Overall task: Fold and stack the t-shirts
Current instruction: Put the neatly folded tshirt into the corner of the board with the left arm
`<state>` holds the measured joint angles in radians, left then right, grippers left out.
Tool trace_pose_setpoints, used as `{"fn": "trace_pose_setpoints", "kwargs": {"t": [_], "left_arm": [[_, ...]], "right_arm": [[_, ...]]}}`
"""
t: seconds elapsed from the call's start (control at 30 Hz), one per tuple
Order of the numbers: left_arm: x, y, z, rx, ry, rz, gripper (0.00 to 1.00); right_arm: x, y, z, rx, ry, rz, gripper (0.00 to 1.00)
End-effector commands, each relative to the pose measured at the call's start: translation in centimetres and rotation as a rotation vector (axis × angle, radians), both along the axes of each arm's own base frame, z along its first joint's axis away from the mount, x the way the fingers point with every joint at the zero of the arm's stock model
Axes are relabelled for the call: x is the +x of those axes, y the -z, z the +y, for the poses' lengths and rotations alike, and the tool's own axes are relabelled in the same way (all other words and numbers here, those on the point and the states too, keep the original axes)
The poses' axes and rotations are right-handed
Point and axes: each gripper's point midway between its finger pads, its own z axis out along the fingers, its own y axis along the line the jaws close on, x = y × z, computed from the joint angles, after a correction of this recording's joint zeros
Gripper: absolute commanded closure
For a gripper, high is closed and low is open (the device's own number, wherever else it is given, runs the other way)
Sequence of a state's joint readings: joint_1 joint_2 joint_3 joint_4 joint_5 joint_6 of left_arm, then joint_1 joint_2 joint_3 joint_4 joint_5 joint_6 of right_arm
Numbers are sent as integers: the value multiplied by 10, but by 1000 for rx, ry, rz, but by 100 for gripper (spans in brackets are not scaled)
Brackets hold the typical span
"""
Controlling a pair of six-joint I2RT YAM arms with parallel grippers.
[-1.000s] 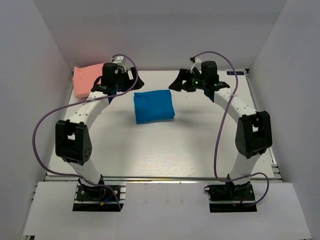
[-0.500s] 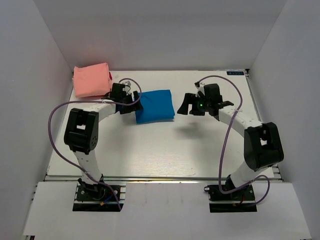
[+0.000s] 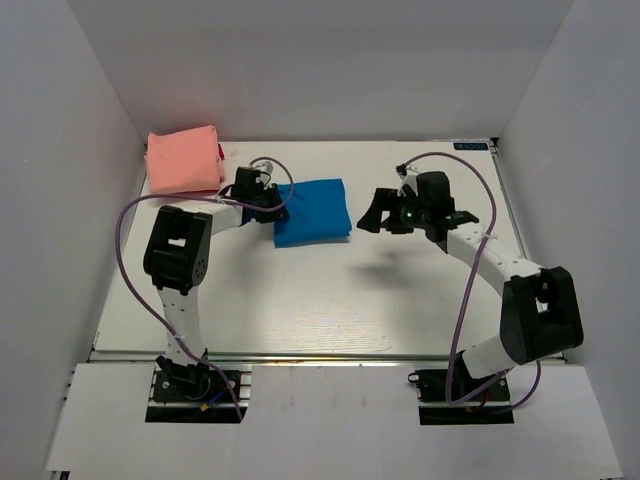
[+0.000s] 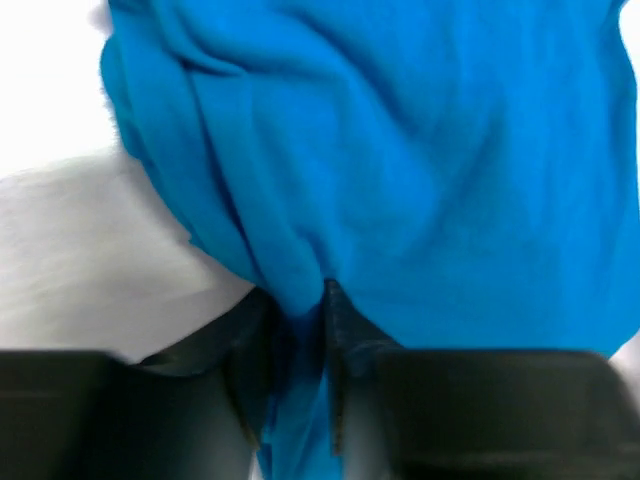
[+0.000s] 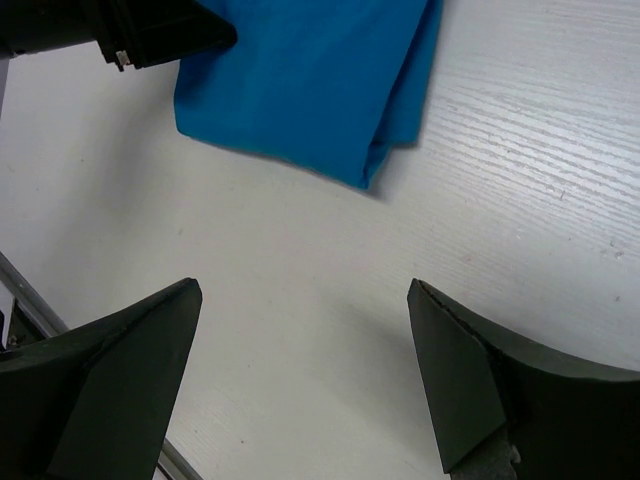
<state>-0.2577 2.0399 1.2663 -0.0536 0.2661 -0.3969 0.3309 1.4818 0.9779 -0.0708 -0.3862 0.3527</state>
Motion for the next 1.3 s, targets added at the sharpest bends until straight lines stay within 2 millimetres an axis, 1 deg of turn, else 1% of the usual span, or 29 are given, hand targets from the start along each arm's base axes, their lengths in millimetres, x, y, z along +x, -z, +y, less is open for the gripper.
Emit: {"fn": "trace_pose_setpoints", "kwargs": {"t": [0.0, 0.03, 0.07, 0.1, 0.17, 0.23, 0.3, 0.33, 0.4, 0.5, 0.57, 0.63, 0.67, 0.73, 0.77, 0.8, 0.83, 0.87, 0.9, 0.93, 0.97, 1.0, 1.07, 1.1, 1.13, 1.17, 1.2, 1.23, 1.27], "left_arm": [[-5, 17, -16, 7, 65, 28, 67], [2, 12, -20, 3, 78, 14, 73], [-1, 15, -23, 16, 96, 28, 94], [0, 17, -24, 18, 97, 37, 100], [5, 13, -24, 23, 108, 12, 100], [13, -1, -19, 40, 110, -36, 100], [21, -23, -8, 82, 119, -98, 100], [24, -34, -8, 94, 136, -129, 100], [36, -65, 5, 175, 167, -229, 100], [46, -98, 14, 281, 221, -319, 100], [51, -112, 21, 338, 234, -354, 100], [59, -127, 39, 421, 242, -376, 100], [61, -138, 41, 438, 241, -397, 100], [70, -158, 59, 499, 239, -445, 100], [73, -165, 64, 510, 235, -461, 100], [80, -180, 73, 522, 218, -487, 100], [80, -187, 72, 526, 234, -496, 100], [83, -195, 80, 538, 226, -505, 100], [93, -204, 91, 561, 187, -511, 100], [93, -212, 94, 577, 183, -516, 100], [101, -224, 101, 590, 171, -537, 100], [103, -227, 102, 599, 179, -539, 100], [110, -235, 120, 640, 165, -545, 100], [111, -240, 122, 648, 153, -550, 100], [112, -240, 131, 663, 149, -550, 100], [117, -250, 140, 677, 131, -578, 100], [120, -248, 145, 691, 133, -576, 100], [122, -254, 146, 701, 133, -598, 100], [127, -265, 155, 719, 120, -620, 100]], "right_arm": [[1, -12, -6, 1, 23, -58, 10], [1, -10, -7, -3, 28, -58, 10], [1, -9, -10, -15, 44, -57, 10], [0, -8, -12, -21, 48, -55, 10], [-1, -9, -15, -32, 57, -65, 10], [-3, -9, -18, -39, 64, -72, 10], [-4, -7, -22, -55, 77, -77, 10], [-5, -9, -22, -59, 77, -86, 10], [-5, -7, -26, -73, 85, -88, 10], [-8, -7, -28, -82, 92, -96, 10], [-9, -6, -31, -91, 100, -92, 10], [-12, -1, -33, -105, 103, -81, 10], [-11, -4, -36, -108, 112, -93, 10], [-14, -1, -38, -126, 116, -83, 10], [-13, -3, -40, -133, 119, -93, 10], [-14, -3, -41, -135, 124, -93, 10], [-16, -2, -43, -139, 128, -89, 10], [-16, -4, -44, -140, 132, -93, 10], [-18, -6, -42, -137, 124, -101, 10], [-18, -7, -47, -145, 143, -102, 10], [-19, -4, -48, -149, 148, -96, 10], [-21, -8, -49, -144, 151, -106, 10], [-21, -7, -52, -155, 168, -109, 10], [-22, -7, -52, -158, 170, -108, 10], [-21, -9, -53, -155, 175, -114, 10], [-21, -8, -54, -160, 175, -112, 10], [-20, -10, -55, -159, 180, -118, 10], [-20, -11, -55, -157, 183, -118, 10], [-20, -11, -54, -156, 181, -114, 10]]}}
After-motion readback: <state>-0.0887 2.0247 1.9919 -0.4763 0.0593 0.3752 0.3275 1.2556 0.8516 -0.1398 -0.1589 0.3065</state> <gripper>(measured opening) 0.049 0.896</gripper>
